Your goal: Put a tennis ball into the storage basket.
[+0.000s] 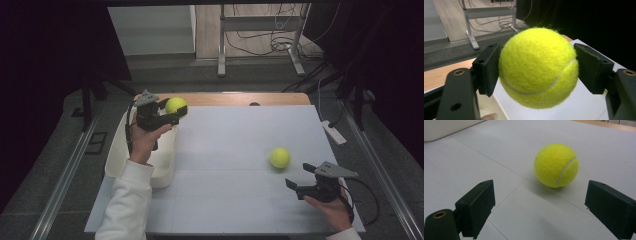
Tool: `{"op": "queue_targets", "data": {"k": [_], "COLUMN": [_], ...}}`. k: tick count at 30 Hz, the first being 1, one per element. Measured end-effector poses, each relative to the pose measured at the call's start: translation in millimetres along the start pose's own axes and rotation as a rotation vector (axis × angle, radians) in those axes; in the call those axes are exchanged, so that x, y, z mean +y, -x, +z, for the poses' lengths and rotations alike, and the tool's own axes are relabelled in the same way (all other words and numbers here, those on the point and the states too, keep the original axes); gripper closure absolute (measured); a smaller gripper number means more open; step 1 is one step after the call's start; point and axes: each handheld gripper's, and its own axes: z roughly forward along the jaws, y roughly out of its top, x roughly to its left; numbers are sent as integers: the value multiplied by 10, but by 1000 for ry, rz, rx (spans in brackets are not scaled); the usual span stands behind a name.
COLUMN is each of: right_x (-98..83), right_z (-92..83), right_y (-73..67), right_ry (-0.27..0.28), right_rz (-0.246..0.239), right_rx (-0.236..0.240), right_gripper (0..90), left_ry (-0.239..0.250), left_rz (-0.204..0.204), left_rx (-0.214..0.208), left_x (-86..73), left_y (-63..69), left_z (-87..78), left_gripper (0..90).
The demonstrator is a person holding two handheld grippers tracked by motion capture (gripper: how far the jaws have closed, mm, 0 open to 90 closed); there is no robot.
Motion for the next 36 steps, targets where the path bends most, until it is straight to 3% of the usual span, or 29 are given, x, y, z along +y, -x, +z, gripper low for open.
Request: {"op": "queue_targets", "data": {"k": [12, 36], "right_x": [-2, -3], "right_z": [2, 3], "right_y": [1, 5], "right_ry": [-1, -1], "right_rz": [-1, 0], "right_rx": [0, 0], "right_gripper": [93, 93], "left_ry": [-11, -3], "left_rz": [-7, -33], "left_rx": [52, 116], "left_x": [-22, -40], "left_y": [-108, -291], "left_z": [-35, -181], "left_gripper": [270, 269]}}
